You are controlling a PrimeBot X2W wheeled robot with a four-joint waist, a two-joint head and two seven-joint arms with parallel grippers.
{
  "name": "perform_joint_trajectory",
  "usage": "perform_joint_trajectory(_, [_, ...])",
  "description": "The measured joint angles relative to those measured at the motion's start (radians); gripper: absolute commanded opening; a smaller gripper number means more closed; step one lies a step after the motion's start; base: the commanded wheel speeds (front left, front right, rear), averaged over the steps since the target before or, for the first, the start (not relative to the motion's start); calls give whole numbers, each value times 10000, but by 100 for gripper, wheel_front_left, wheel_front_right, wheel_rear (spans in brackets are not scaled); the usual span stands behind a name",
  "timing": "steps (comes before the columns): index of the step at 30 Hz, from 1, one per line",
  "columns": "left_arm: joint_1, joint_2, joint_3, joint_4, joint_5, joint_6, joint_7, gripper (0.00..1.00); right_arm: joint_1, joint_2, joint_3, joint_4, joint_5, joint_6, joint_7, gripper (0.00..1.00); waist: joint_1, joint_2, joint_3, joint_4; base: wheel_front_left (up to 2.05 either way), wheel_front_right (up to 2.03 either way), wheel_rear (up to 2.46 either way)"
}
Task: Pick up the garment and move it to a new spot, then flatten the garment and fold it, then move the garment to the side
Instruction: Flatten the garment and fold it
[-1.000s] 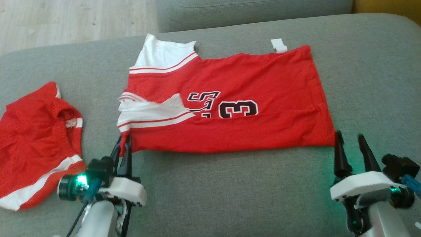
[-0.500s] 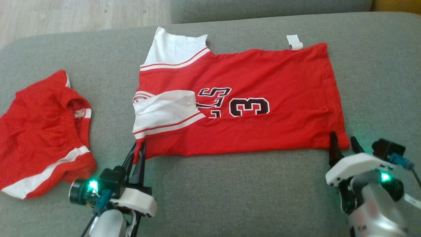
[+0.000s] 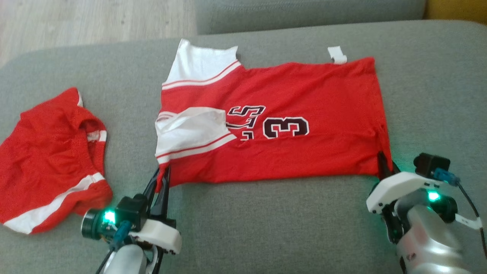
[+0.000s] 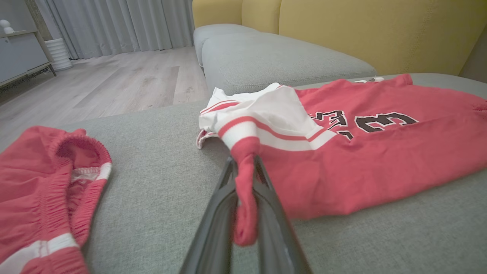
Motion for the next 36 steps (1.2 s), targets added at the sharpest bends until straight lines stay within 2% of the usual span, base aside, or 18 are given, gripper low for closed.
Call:
perform_joint_trajectory(11, [666, 4, -29, 428, -29, -59, 2, 0, 1163, -362, 244, -328, 174, 2, -48, 0, -1, 0, -1001, -45, 0, 0, 0])
perform_joint_trajectory(20, [1694, 90, -182, 552, -234, -238, 27, 0, 2904, -627, 418, -1965, 918, 2, 917, 0, -2, 0, -1601, 73, 0, 0, 0])
perform_joint_trajectory(27, [2149, 111, -399, 474, -337, -288, 102, 0, 4447, -635, 151, -3547, 963, 2, 1697, 0, -2, 0, -1701, 24, 0, 0, 0])
perform_joint_trajectory(28, [2174, 111, -397, 479, -384, -240, 102, 0, 4575, -631, 65, -3764, 897, 2, 1739, 40, -2, 0, -1696, -8, 0, 0, 0])
perform_joint_trajectory(29, [2182, 111, -380, 493, -387, -100, 102, 78, 4700, -602, -58, -4157, 573, 2, 1822, 100, -2, 0, -1666, -88, 0, 0, 0])
perform_joint_trajectory(30, [2179, 107, -330, 493, -468, -38, 100, 100, 4742, -583, -73, -4355, 389, 2, 1914, 100, -1, 0, -1648, -129, 0, 0, 0])
perform_joint_trajectory(36, [2013, 255, 115, 98, -552, 307, 88, 100, 4736, -278, -957, -5651, -77, 2, 1937, 100, 0, 0, -1480, -356, 0, 0, 0])
